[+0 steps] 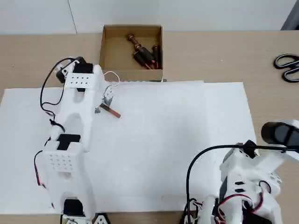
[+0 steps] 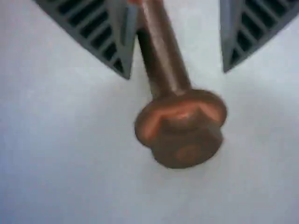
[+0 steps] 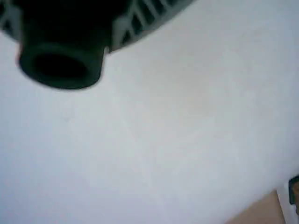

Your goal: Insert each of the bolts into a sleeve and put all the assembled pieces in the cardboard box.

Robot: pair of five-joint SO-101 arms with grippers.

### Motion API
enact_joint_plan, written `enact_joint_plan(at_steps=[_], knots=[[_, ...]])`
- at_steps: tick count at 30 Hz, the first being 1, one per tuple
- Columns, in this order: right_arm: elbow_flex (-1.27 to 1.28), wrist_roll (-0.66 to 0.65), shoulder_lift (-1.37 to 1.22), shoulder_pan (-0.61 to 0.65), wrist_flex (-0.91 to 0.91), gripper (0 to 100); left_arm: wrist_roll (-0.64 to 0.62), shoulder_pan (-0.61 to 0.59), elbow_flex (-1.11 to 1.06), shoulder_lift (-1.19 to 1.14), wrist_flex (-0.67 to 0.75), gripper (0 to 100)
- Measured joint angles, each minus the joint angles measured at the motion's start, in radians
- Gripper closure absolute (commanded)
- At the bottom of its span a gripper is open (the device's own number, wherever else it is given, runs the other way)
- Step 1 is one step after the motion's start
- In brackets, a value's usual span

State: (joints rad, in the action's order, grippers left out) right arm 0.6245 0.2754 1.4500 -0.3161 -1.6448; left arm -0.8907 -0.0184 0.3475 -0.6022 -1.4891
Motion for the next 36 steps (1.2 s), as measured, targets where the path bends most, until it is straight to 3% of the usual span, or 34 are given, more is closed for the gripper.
enact_joint_plan(at_steps=[5,9,18,24,36], knots=[[0.000,0.000,0.000,0.000,0.000,99.5,-0.002,0.000,0.000,-0.031,0.040,89],[0.000,0.000,0.000,0.000,0.000,99.5,-0.002,0.005,0.015,-0.054,0.052,100],[0.000,0.000,0.000,0.000,0.000,99.5,-0.006,0.006,0.028,-0.046,0.063,100],[0.000,0.000,0.000,0.009,0.015,99.5,0.025,0.009,0.054,0.081,0.003,100],[0.000,-0.014,-0.003,0.445,0.118,99.5,0.400,0.110,0.192,0.615,-0.233,100]])
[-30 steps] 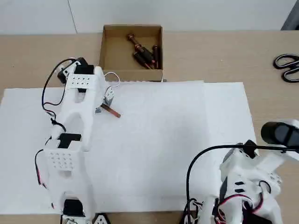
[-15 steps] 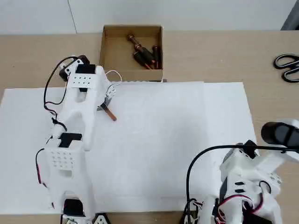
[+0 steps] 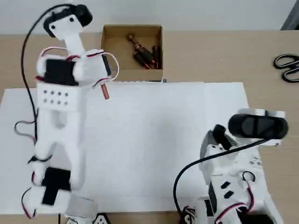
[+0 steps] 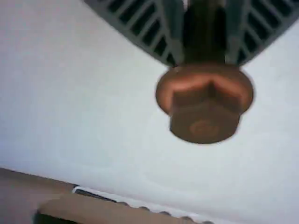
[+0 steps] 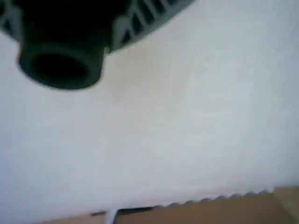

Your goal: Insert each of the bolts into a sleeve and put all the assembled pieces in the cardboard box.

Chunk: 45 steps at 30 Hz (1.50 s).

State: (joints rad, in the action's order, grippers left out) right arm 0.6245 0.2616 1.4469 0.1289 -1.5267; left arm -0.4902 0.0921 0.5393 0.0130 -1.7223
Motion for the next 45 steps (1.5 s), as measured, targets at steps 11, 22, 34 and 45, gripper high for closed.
enact_joint_plan(at_steps=[11,22,34,45], knots=[[0.075,-0.123,-0.002,0.222,0.054,99.5,0.172,0.029,-0.261,0.434,0.031,100],[0.282,-0.161,-0.006,0.423,0.262,99.5,0.170,0.029,-1.083,1.109,0.529,100],[0.526,-0.267,-0.015,0.623,0.531,99.5,-0.008,0.029,-1.686,1.784,0.667,99],[0.733,-0.396,-0.015,0.770,0.848,99.5,-0.120,0.037,-1.700,1.788,0.671,99]])
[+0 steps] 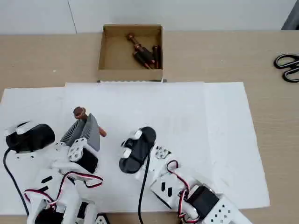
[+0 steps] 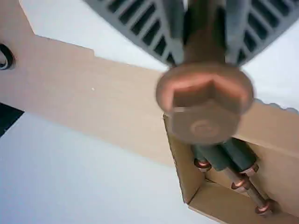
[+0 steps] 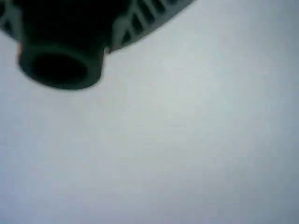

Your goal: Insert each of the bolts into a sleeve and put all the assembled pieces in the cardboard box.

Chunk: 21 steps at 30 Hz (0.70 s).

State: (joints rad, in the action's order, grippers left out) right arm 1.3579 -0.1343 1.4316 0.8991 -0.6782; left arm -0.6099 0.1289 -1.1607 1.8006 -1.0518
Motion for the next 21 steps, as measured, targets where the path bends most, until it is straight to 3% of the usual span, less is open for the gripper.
enact_joint_plan(at_steps=[10,21], knots=[[0.029,-0.020,-0.002,0.011,0.103,99.5,0.000,0.166,0.000,0.000,0.000,99],[0.029,-0.020,-0.002,0.011,0.103,99.5,0.000,0.173,-0.003,0.000,0.000,99]])
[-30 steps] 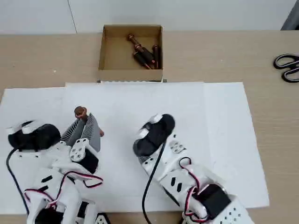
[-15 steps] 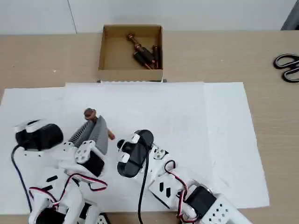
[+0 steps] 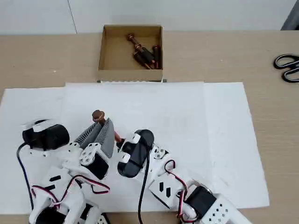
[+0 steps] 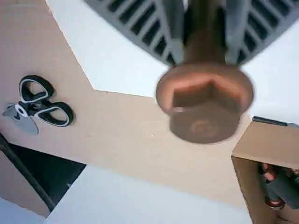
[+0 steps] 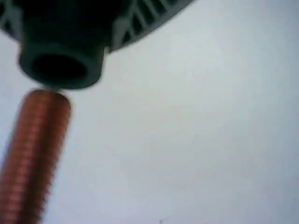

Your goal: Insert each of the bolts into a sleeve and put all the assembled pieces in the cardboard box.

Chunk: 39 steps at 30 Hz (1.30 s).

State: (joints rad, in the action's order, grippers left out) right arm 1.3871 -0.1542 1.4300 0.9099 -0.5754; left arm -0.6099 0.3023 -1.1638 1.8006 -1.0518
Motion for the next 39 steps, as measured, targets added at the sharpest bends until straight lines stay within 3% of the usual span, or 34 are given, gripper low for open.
enact_joint_plan(at_steps=[15,26,35,39], knots=[[0.002,0.000,0.000,0.000,0.072,99.5,-0.003,0.009,-0.046,0.003,-0.011,99],[-0.035,-0.002,-0.002,-0.003,0.072,99.5,0.002,0.126,-0.048,0.008,-0.115,99],[-0.032,-0.051,-0.003,-0.025,0.071,99.5,0.080,0.133,-0.043,0.009,-0.157,99],[-0.032,-0.051,-0.003,-0.025,0.071,99.5,0.080,0.133,-0.043,0.009,-0.157,92]])
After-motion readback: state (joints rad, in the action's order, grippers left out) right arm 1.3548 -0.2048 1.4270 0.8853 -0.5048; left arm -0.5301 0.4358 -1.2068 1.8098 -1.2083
